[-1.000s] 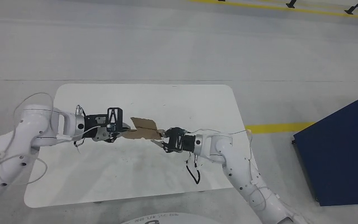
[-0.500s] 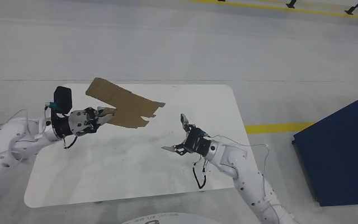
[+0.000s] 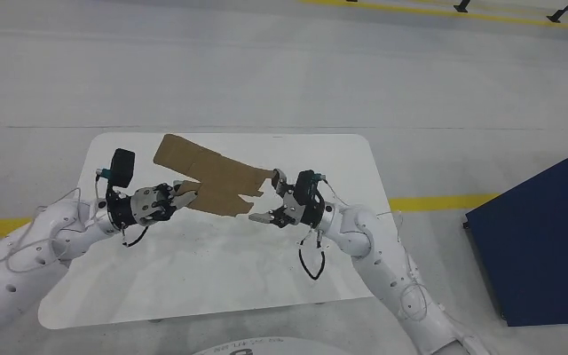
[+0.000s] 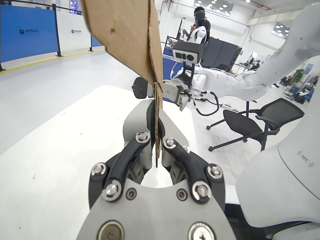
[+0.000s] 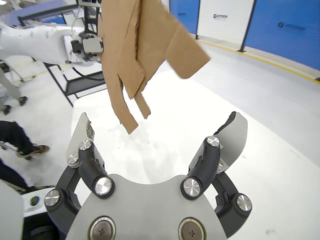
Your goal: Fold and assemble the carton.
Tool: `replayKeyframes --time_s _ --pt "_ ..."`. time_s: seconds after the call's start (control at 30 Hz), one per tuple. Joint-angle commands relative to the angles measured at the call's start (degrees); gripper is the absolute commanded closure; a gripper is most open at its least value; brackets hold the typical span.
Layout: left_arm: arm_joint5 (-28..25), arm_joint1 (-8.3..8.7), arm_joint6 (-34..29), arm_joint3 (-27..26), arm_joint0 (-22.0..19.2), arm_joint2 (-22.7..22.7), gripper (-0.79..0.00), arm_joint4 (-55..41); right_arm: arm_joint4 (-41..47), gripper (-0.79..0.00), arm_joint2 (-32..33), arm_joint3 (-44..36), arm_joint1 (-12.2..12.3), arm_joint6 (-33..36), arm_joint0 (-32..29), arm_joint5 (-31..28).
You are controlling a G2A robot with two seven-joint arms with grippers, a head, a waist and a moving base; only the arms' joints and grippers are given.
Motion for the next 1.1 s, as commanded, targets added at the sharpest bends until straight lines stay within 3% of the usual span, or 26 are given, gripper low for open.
replayKeyframes --time_s 0.0,0.1,0.2,0.23,0.4,0.53,0.57,0.6,0.63,0.83,1.07 --pt "0.0 0.18 2.0 0.5 -0.9 1.8 0.000 1.3 5.7 -0.785 -0.8 2.4 0.1 3.6 2.4 -5.1" --pt "0.0 0.43 5.1 1.0 -2.2 4.4 0.000 3.0 11.9 -0.785 -2.7 5.0 0.3 6.9 5.0 -10.1" --pt "0.0 0.64 8.4 1.7 -3.6 7.4 0.000 4.4 16.7 -0.388 -4.2 6.8 0.7 10.0 7.5 -10.1" --pt "0.0 0.71 9.3 2.0 -4.1 8.5 0.000 4.9 18.3 -0.348 -4.9 7.1 0.8 10.8 8.0 -10.1" --pt "0.0 0.90 14.4 3.9 -6.9 13.6 0.000 7.1 23.7 0.000 -7.2 7.4 1.6 14.1 10.1 -10.1" --pt "0.0 0.96 17.9 5.3 -9.2 17.1 0.000 9.2 26.1 0.000 -8.5 6.7 2.4 15.7 10.8 -10.1" --pt "0.0 1.00 18.8 5.6 -9.7 17.9 -0.126 9.8 26.5 0.000 -8.8 6.6 2.6 16.1 11.0 -10.1" --pt "0.0 1.07 19.6 6.0 -10.3 18.7 -0.529 10.5 26.8 0.000 -9.1 6.4 2.8 16.4 11.1 -10.1" --pt "0.0 1.14 20.5 6.3 -10.8 19.4 -0.785 11.2 27.0 0.000 -9.4 6.3 3.0 16.6 11.2 -10.1" --pt "0.0 1.74 27.0 8.7 -13.3 23.7 -0.785 14.8 27.6 0.000 -10.5 6.1 4.0 16.4 11.7 -10.1" --pt "0.0 2.28 27.0 8.8 -14.6 26.0 -0.785 11.9 26.9 0.000 -11.5 5.9 5.0 15.3 11.9 -10.1"
